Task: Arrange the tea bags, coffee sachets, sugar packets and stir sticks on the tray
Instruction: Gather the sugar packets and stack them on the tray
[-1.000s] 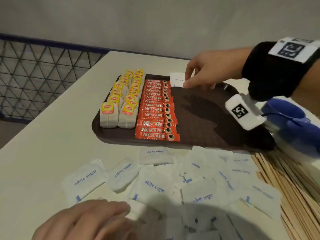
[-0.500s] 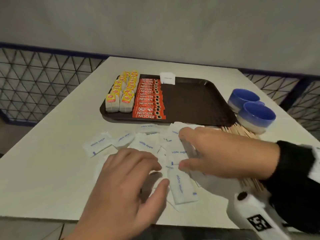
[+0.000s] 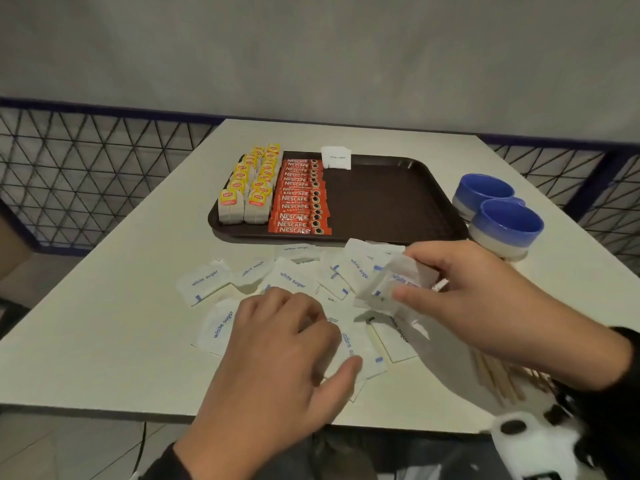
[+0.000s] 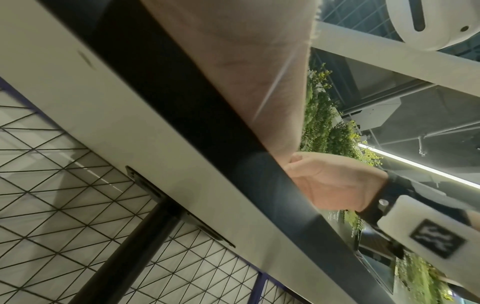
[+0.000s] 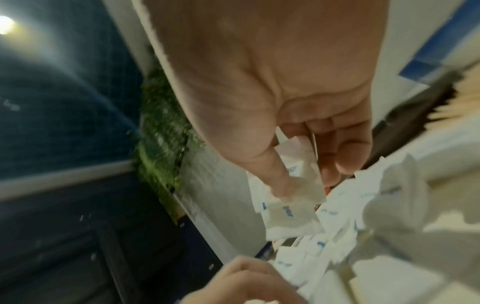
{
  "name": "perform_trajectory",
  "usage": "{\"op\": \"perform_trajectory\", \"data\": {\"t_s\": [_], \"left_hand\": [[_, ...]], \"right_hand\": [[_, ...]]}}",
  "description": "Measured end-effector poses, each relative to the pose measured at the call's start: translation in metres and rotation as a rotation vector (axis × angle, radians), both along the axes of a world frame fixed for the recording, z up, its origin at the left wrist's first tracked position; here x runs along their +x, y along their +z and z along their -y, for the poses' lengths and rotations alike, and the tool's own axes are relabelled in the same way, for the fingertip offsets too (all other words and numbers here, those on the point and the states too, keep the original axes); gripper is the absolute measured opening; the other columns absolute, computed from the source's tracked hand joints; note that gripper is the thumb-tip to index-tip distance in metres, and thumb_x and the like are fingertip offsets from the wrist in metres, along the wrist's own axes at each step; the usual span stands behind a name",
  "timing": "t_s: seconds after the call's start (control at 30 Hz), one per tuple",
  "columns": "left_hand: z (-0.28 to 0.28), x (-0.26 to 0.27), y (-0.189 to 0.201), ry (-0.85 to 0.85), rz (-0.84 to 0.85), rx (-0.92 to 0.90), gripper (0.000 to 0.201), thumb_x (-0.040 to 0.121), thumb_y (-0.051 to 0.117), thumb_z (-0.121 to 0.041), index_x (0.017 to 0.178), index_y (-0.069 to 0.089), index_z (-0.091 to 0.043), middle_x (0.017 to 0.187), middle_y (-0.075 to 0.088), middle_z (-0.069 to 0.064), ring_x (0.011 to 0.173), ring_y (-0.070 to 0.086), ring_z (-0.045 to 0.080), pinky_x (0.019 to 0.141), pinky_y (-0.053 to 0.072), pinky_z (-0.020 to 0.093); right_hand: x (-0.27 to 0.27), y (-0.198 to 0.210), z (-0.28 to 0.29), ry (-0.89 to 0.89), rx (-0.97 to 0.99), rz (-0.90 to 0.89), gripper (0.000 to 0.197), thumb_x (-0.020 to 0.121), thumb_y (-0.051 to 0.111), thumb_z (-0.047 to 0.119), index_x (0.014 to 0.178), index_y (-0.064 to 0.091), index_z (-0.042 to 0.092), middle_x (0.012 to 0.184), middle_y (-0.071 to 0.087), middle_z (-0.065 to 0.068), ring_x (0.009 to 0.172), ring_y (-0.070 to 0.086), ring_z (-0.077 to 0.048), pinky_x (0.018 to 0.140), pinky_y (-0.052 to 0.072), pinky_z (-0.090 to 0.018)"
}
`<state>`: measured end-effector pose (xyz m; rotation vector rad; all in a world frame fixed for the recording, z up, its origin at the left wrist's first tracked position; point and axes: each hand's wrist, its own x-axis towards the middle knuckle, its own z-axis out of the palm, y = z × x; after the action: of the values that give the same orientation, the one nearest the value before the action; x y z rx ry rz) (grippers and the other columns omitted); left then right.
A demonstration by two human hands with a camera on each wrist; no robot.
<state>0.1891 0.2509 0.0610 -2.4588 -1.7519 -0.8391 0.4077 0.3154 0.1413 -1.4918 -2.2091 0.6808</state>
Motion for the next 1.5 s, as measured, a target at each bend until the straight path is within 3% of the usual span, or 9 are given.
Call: {"op": "perform_trajectory", "data": {"t_s": [0.23,0.43,0.67,0.77,0.97,1.07,1.17,1.3,1.5], "left_hand": [[-0.002,-0.003,0.004,-0.038,0.321,-0.061,0.033,0.092,0.052,-0.055,0.109,0.07,-0.033,0.104,0.061,-0.024,0.106,0.054,0.008,0.09,0.043,0.037],[0.0,0.002,0.004,-0.085,0.743,-0.184,0.009,0.084,0.072,-0.04,0.09,0.076,-0.036,0.087,0.074,-0.011,0.086,0.068,0.014,0.073,0.051,0.024],[-0.01,-0.003,0.01,-0.042,1.155,-0.201,0.008,0.075,0.083,-0.016,0.081,0.079,-0.018,0.072,0.076,-0.001,0.06,0.065,0.008,0.059,0.05,0.017],[-0.007,0.001,0.011,-0.066,1.119,-0.183,0.008,0.074,0.08,-0.017,0.082,0.08,-0.021,0.077,0.078,-0.001,0.065,0.069,0.016,0.062,0.054,0.024],[0.007,-0.001,0.004,-0.12,0.734,0.026,0.007,0.082,0.08,-0.022,0.088,0.082,-0.025,0.083,0.074,-0.016,0.078,0.066,0.013,0.071,0.047,0.025],[0.002,0.0,0.001,-0.163,0.594,0.013,0.004,0.087,0.077,-0.026,0.084,0.078,-0.025,0.082,0.068,-0.022,0.081,0.064,0.009,0.073,0.044,0.023],[0.003,0.0,0.0,-0.189,0.54,-0.012,0.018,0.088,0.074,-0.037,0.084,0.075,-0.02,0.08,0.067,-0.02,0.08,0.063,0.01,0.073,0.045,0.025],[0.005,0.0,0.001,-0.102,0.704,-0.017,0.031,0.081,0.072,-0.056,0.084,0.072,-0.026,0.076,0.064,-0.016,0.074,0.062,0.012,0.068,0.044,0.02],[0.005,-0.002,-0.004,-0.054,0.817,-0.105,0.016,0.075,0.076,-0.046,0.079,0.074,-0.03,0.067,0.062,-0.011,0.061,0.055,0.006,0.06,0.041,0.017]], "right_hand": [[0.001,-0.042,0.037,-0.032,-0.531,-0.758,0.017,0.094,0.066,0.011,0.107,0.075,0.016,0.097,0.075,-0.018,0.071,0.062,-0.036,0.064,0.055,-0.043],[-0.021,-0.074,0.045,-0.081,-0.362,-0.893,0.02,0.09,0.07,0.005,0.097,0.076,0.023,0.086,0.073,-0.012,0.056,0.06,-0.028,0.058,0.053,-0.039],[-0.021,-0.077,0.043,-0.142,-0.353,-1.157,0.031,0.069,0.086,0.03,0.093,0.076,0.012,0.082,0.071,-0.023,0.051,0.053,-0.03,0.05,0.048,-0.036],[-0.024,-0.081,0.046,-0.118,-0.3,-1.124,0.057,0.056,0.092,0.053,0.094,0.078,0.013,0.08,0.073,-0.015,0.055,0.06,-0.026,0.053,0.052,-0.033],[-0.044,-0.088,0.047,-0.09,-0.324,-1.253,0.049,0.063,0.091,0.043,0.099,0.077,0.012,0.104,0.076,-0.019,0.102,0.071,-0.038,0.094,0.055,-0.049],[-0.045,-0.084,0.048,-0.108,-0.335,-1.231,0.027,0.07,0.083,0.028,0.092,0.075,0.014,0.098,0.076,-0.019,0.093,0.071,-0.035,0.089,0.056,-0.049],[-0.045,-0.085,0.049,-0.114,-0.322,-1.261,0.038,0.066,0.09,0.032,0.097,0.072,0.019,0.098,0.075,-0.016,0.091,0.071,-0.032,0.082,0.057,-0.046],[-0.045,-0.085,0.053,-0.067,-0.295,-1.186,0.036,0.077,0.083,0.012,0.107,0.07,0.028,0.106,0.075,-0.011,0.099,0.072,-0.033,0.085,0.055,-0.046],[-0.045,-0.085,0.057,-0.062,-0.246,-1.144,0.046,0.077,0.075,-0.001,0.112,0.07,0.029,0.109,0.073,-0.007,0.102,0.073,-0.024,0.082,0.058,-0.03]]}}
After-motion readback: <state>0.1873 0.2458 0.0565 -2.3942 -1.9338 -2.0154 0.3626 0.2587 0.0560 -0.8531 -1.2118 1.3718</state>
